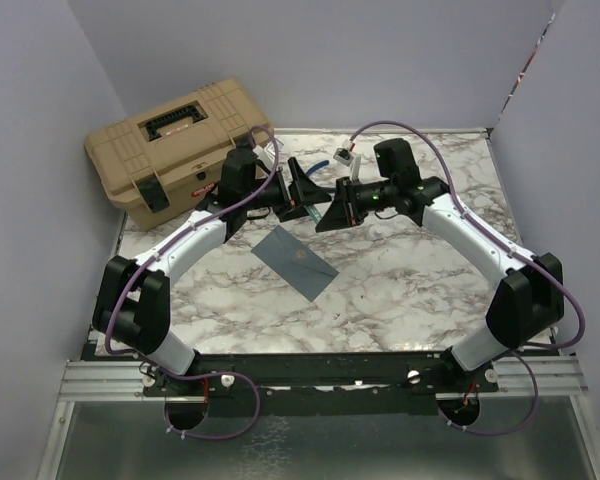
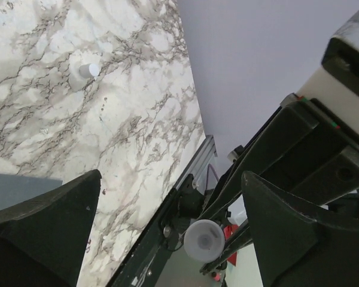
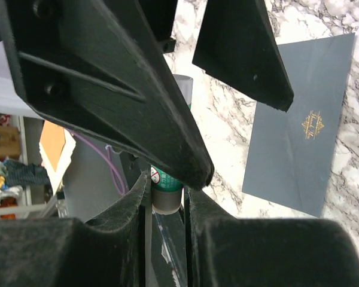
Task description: Place the letter into the envelope and seal it
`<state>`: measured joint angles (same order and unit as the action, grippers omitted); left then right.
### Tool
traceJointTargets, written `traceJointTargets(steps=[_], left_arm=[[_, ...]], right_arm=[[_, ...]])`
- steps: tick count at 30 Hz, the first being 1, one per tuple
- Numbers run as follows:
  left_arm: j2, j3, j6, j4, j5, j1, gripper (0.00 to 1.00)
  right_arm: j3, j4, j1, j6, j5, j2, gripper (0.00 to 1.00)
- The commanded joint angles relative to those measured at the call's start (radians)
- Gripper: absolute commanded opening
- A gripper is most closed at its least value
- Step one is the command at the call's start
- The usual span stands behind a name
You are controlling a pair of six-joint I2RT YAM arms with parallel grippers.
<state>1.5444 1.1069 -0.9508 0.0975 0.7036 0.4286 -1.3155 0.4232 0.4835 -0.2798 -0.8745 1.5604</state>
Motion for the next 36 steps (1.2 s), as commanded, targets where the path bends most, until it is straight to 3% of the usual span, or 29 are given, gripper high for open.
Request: traceJointTargets(steps=[1,6,19,24,29,32,33,34,36], left_arm=[[-0.015,0.009,0.061,-0.046,0.081,-0.002,0.95],[-0.008,0.023,0.098,-0.096,0.115,-0.010,0.71],[-0.003,-0.019,0.076,-0.144,0.197,-0.017,0.39],[-0.001,-0.022,0.071,-0.148,0.257,-0.017,0.34],[0.002,-0.023,0.070,-0.147,0.270,-0.017,0.00],[0.003,-0.017,0.068,-0.147,0.260,-0.017,0.00],[0.000,-0.014,0.069,-0.147,0.248,-0.017,0.00],[0.000,-0.010,0.068,-0.147,0.239,-0.016,0.00],[0.005,0.001,0.061,-0.148,0.225,-0.019,0.00]], right_arm=[[-0.061,0.148,0.004,0.133,-0.062,0.045,0.00],[-0.090,0.205,0.003,0.162,-0.028,0.075,0.00],[-0.108,0.242,0.003,0.210,-0.016,0.099,0.00],[-0.111,0.245,0.004,0.223,-0.021,0.110,0.00],[-0.110,0.235,0.004,0.232,-0.039,0.106,0.00],[-0.095,0.190,0.004,0.195,-0.039,0.078,0.00],[-0.086,0.168,0.004,0.176,-0.025,0.069,0.02],[-0.080,0.150,0.003,0.160,-0.013,0.060,0.10],[-0.060,0.107,0.003,0.118,0.005,0.040,0.33]])
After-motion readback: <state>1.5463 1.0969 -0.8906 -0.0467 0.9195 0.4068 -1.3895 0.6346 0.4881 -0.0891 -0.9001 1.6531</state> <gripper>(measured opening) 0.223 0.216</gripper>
